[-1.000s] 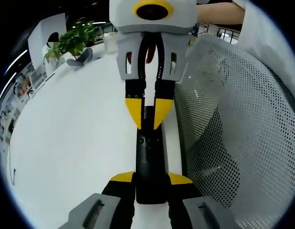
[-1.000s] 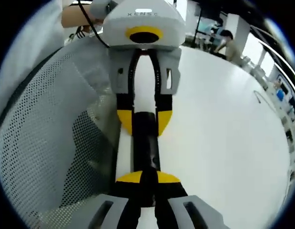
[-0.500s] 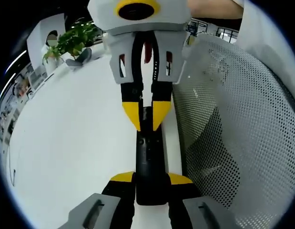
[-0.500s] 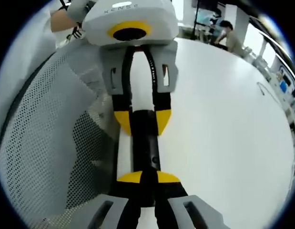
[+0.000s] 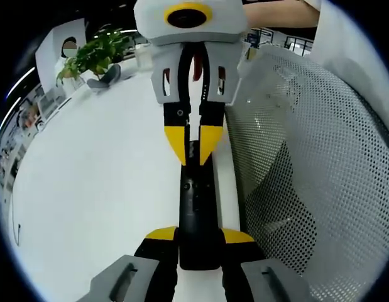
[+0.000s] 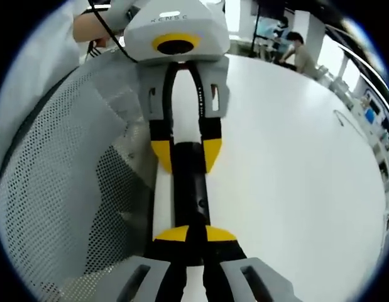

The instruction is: Press the specified remote control buttons in sequence, fully releasing each button before pressing the next.

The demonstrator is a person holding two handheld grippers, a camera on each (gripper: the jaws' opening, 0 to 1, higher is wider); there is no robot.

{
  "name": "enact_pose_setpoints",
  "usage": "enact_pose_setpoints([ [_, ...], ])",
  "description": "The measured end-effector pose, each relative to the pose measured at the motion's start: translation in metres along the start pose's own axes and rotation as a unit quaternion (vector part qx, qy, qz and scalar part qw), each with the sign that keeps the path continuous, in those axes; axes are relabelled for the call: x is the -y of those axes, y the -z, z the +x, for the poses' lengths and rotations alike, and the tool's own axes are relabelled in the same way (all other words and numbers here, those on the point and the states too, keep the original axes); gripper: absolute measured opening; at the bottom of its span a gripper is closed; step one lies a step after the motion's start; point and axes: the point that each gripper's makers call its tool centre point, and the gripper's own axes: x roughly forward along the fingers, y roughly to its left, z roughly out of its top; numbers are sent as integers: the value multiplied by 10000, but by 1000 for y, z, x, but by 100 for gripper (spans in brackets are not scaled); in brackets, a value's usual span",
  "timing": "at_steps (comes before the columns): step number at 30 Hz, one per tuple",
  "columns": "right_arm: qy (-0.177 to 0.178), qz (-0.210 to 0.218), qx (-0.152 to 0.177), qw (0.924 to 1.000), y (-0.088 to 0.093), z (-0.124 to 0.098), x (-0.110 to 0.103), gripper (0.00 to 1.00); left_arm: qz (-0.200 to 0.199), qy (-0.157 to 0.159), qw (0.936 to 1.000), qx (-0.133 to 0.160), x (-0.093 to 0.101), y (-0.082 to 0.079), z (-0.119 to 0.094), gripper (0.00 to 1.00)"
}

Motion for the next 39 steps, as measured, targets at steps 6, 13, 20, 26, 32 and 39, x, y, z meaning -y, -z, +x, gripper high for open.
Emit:
enact_pose_setpoints([
  [6,-67,234,89,9997,-1,-1,-1,6,-6,-5,10000,18,0,0,0,24],
  [13,23,208,68,9998,-2,0,-3,6,-7,1,10000,16,0,0,0,24],
  [20,330,36,-261,9991,0,3,-4,6,-12,-9,10000,-9,0,0,0,24],
  [26,138,171,27,9998,1,1,-3,6,-10,-7,10000,-41,0,0,0,24],
  [32,234,99,316,9992,0,0,-4,6,-22,-17,10000,-18,0,0,0,24],
  [39,254,6,276,9993,4,-2,-6,4,-21,-15,10000,-20,0,0,0,24],
])
